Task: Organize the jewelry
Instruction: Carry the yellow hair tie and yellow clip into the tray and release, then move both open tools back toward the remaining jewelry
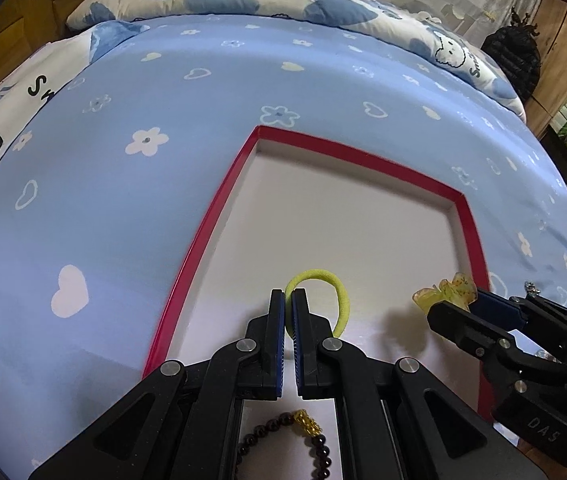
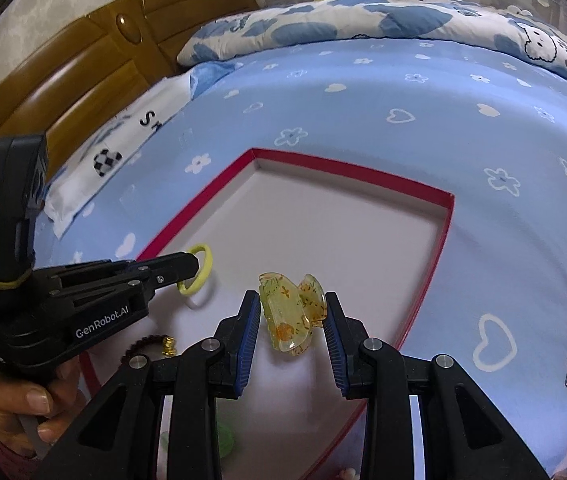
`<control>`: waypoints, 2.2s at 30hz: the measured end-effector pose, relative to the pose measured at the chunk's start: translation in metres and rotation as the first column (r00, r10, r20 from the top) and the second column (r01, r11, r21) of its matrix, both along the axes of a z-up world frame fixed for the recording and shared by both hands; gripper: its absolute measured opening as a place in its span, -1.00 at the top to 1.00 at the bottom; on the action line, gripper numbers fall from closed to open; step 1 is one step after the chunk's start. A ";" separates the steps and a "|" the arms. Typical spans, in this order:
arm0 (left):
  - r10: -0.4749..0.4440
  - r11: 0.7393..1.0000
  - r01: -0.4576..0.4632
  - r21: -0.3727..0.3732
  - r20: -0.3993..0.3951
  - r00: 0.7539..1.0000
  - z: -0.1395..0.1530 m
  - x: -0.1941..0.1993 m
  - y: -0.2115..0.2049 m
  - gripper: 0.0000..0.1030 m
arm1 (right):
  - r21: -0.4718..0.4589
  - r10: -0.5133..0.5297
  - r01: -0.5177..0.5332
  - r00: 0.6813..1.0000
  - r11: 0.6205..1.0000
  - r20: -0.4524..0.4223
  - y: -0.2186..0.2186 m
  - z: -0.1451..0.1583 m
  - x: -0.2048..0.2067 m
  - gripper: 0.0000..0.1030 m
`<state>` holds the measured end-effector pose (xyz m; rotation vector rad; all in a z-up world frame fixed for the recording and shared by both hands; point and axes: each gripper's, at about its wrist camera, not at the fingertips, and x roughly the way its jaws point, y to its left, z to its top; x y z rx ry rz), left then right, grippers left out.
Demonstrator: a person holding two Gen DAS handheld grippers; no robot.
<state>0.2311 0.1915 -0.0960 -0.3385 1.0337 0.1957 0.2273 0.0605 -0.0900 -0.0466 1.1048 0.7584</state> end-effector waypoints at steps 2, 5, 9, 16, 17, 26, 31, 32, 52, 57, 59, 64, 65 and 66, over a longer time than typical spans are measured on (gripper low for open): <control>0.002 1.000 -0.002 0.004 -0.007 1.000 -0.003 0.002 0.000 0.95 | -0.019 0.006 -0.006 1.000 1.000 0.007 0.004 -0.003 0.001 0.38; 0.002 1.000 -0.002 0.016 -0.016 1.000 -0.007 0.004 -0.001 0.95 | -0.042 0.015 -0.014 1.000 0.999 0.014 0.007 -0.007 0.001 0.38; -0.002 1.000 0.002 0.021 -0.032 0.999 -0.012 0.006 -0.001 0.93 | -0.060 0.023 -0.023 1.000 0.998 0.006 0.007 -0.013 0.003 0.38; -0.004 0.999 0.005 0.031 -0.045 0.999 -0.015 0.010 -0.002 0.75 | -0.058 0.028 -0.028 1.000 0.998 0.000 0.008 -0.014 0.004 0.35; -0.001 0.999 0.003 0.038 -0.046 0.999 -0.014 0.010 -0.003 0.63 | -0.054 0.028 -0.028 1.000 0.998 -0.003 0.007 -0.014 0.004 0.35; 0.045 0.999 -0.045 0.010 0.013 0.999 0.007 -0.012 0.002 0.11 | 0.016 -0.016 0.016 1.000 1.000 -0.009 -0.009 0.002 0.004 0.12; 0.096 0.994 -0.093 -0.051 0.077 0.992 0.023 -0.037 0.006 0.01 | 0.074 -0.068 0.067 0.998 0.995 0.007 -0.035 0.023 -0.004 0.08; 0.100 0.994 -0.095 -0.060 0.081 0.992 0.025 -0.040 0.006 0.01 | 0.085 -0.082 0.081 0.997 0.993 0.006 -0.041 0.027 -0.005 0.06; -0.089 0.991 0.101 -0.084 0.136 0.987 0.068 -0.083 -0.075 -0.11 | 0.092 -0.338 0.335 0.941 0.938 0.019 -0.197 0.058 -0.050 -0.01; -0.152 0.984 0.161 -0.072 0.124 0.981 0.069 -0.083 -0.097 -0.11 | 0.079 -0.399 0.397 0.917 0.914 0.014 -0.231 0.055 -0.063 -0.02; -0.171 0.981 0.180 -0.067 0.118 0.978 0.068 -0.082 -0.104 -0.11 | 0.074 -0.423 0.421 0.906 0.904 0.012 -0.243 0.054 -0.066 -0.01; -0.219 0.972 0.226 -0.059 0.097 0.971 0.064 -0.073 -0.124 -0.11 | 0.062 -0.475 0.474 0.880 0.878 0.010 -0.272 0.051 -0.072 -0.01; -0.231 0.970 0.237 -0.057 0.092 0.969 0.063 -0.069 -0.129 -0.11 | 0.059 -0.484 0.483 0.875 0.874 0.010 -0.277 0.050 -0.072 -0.01; -0.240 0.968 0.245 -0.054 0.087 0.967 0.062 -0.067 -0.134 -0.11 | 0.057 -0.492 0.491 0.871 0.870 0.010 -0.282 0.049 -0.073 -0.02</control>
